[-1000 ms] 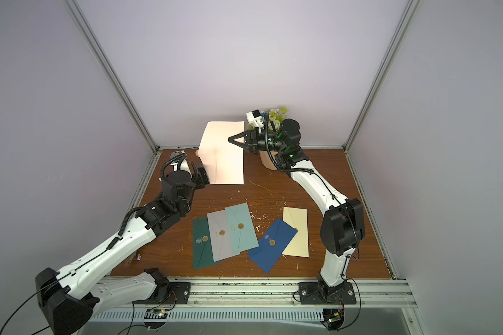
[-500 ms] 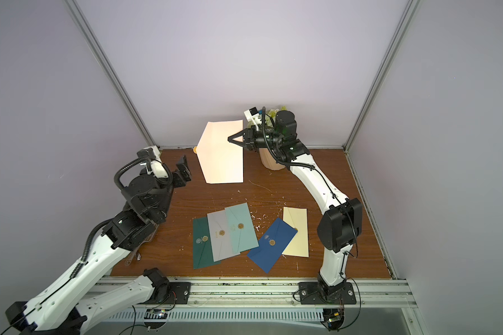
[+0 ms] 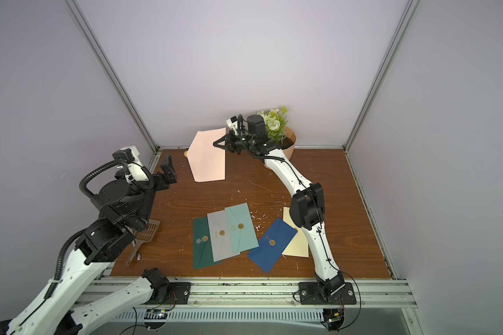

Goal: Open the envelope
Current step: Place the envelope at the center of the board.

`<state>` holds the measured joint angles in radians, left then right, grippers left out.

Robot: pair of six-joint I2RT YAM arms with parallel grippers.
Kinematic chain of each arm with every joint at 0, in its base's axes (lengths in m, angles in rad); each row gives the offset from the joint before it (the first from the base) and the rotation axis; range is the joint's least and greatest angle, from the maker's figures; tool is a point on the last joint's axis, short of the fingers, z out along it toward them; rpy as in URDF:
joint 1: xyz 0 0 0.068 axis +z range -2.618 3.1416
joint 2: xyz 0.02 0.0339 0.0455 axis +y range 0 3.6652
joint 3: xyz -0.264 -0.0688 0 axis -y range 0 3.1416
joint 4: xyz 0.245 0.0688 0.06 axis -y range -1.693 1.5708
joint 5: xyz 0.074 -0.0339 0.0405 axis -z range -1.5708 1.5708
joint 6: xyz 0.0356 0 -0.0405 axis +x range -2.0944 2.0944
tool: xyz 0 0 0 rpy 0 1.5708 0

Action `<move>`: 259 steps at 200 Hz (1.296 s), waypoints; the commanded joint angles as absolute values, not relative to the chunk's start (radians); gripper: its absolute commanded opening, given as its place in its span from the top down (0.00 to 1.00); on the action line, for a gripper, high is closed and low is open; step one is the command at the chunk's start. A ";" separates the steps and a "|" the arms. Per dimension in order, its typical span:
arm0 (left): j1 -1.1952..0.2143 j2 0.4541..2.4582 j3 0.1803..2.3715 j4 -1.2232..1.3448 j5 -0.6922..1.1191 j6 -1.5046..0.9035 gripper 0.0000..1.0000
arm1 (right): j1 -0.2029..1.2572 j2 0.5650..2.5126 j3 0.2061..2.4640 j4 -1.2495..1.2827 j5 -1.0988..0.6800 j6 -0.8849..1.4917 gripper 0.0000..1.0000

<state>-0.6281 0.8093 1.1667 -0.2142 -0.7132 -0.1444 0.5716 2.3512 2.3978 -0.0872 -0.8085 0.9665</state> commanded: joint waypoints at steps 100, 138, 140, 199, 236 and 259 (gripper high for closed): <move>-0.619 0.800 1.322 -0.510 -0.663 -0.194 0.02 | 0.641 2.588 2.359 0.158 -0.709 0.939 1.00; -0.620 0.804 1.278 -0.535 -0.609 -0.263 0.02 | 0.647 2.637 2.346 0.175 -0.712 0.937 1.00; -0.620 0.805 1.276 -0.534 -0.606 -0.268 0.02 | 0.647 2.640 2.346 0.174 -0.712 0.934 1.00; -0.620 0.821 1.255 -0.555 -0.525 -0.341 0.01 | 0.637 2.705 2.352 0.106 -0.678 0.865 1.00; -0.620 0.819 1.257 -0.581 -0.485 -0.362 0.01 | 0.634 2.755 2.383 0.093 -0.652 0.856 0.95; -0.620 0.828 1.265 -0.596 -0.458 -0.366 0.01 | 0.629 2.788 2.413 0.093 -0.635 0.852 0.92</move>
<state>-0.6281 0.8268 1.2518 -0.5591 -0.4973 -0.3378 0.6369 2.7708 2.3573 0.0956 -0.6613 0.8799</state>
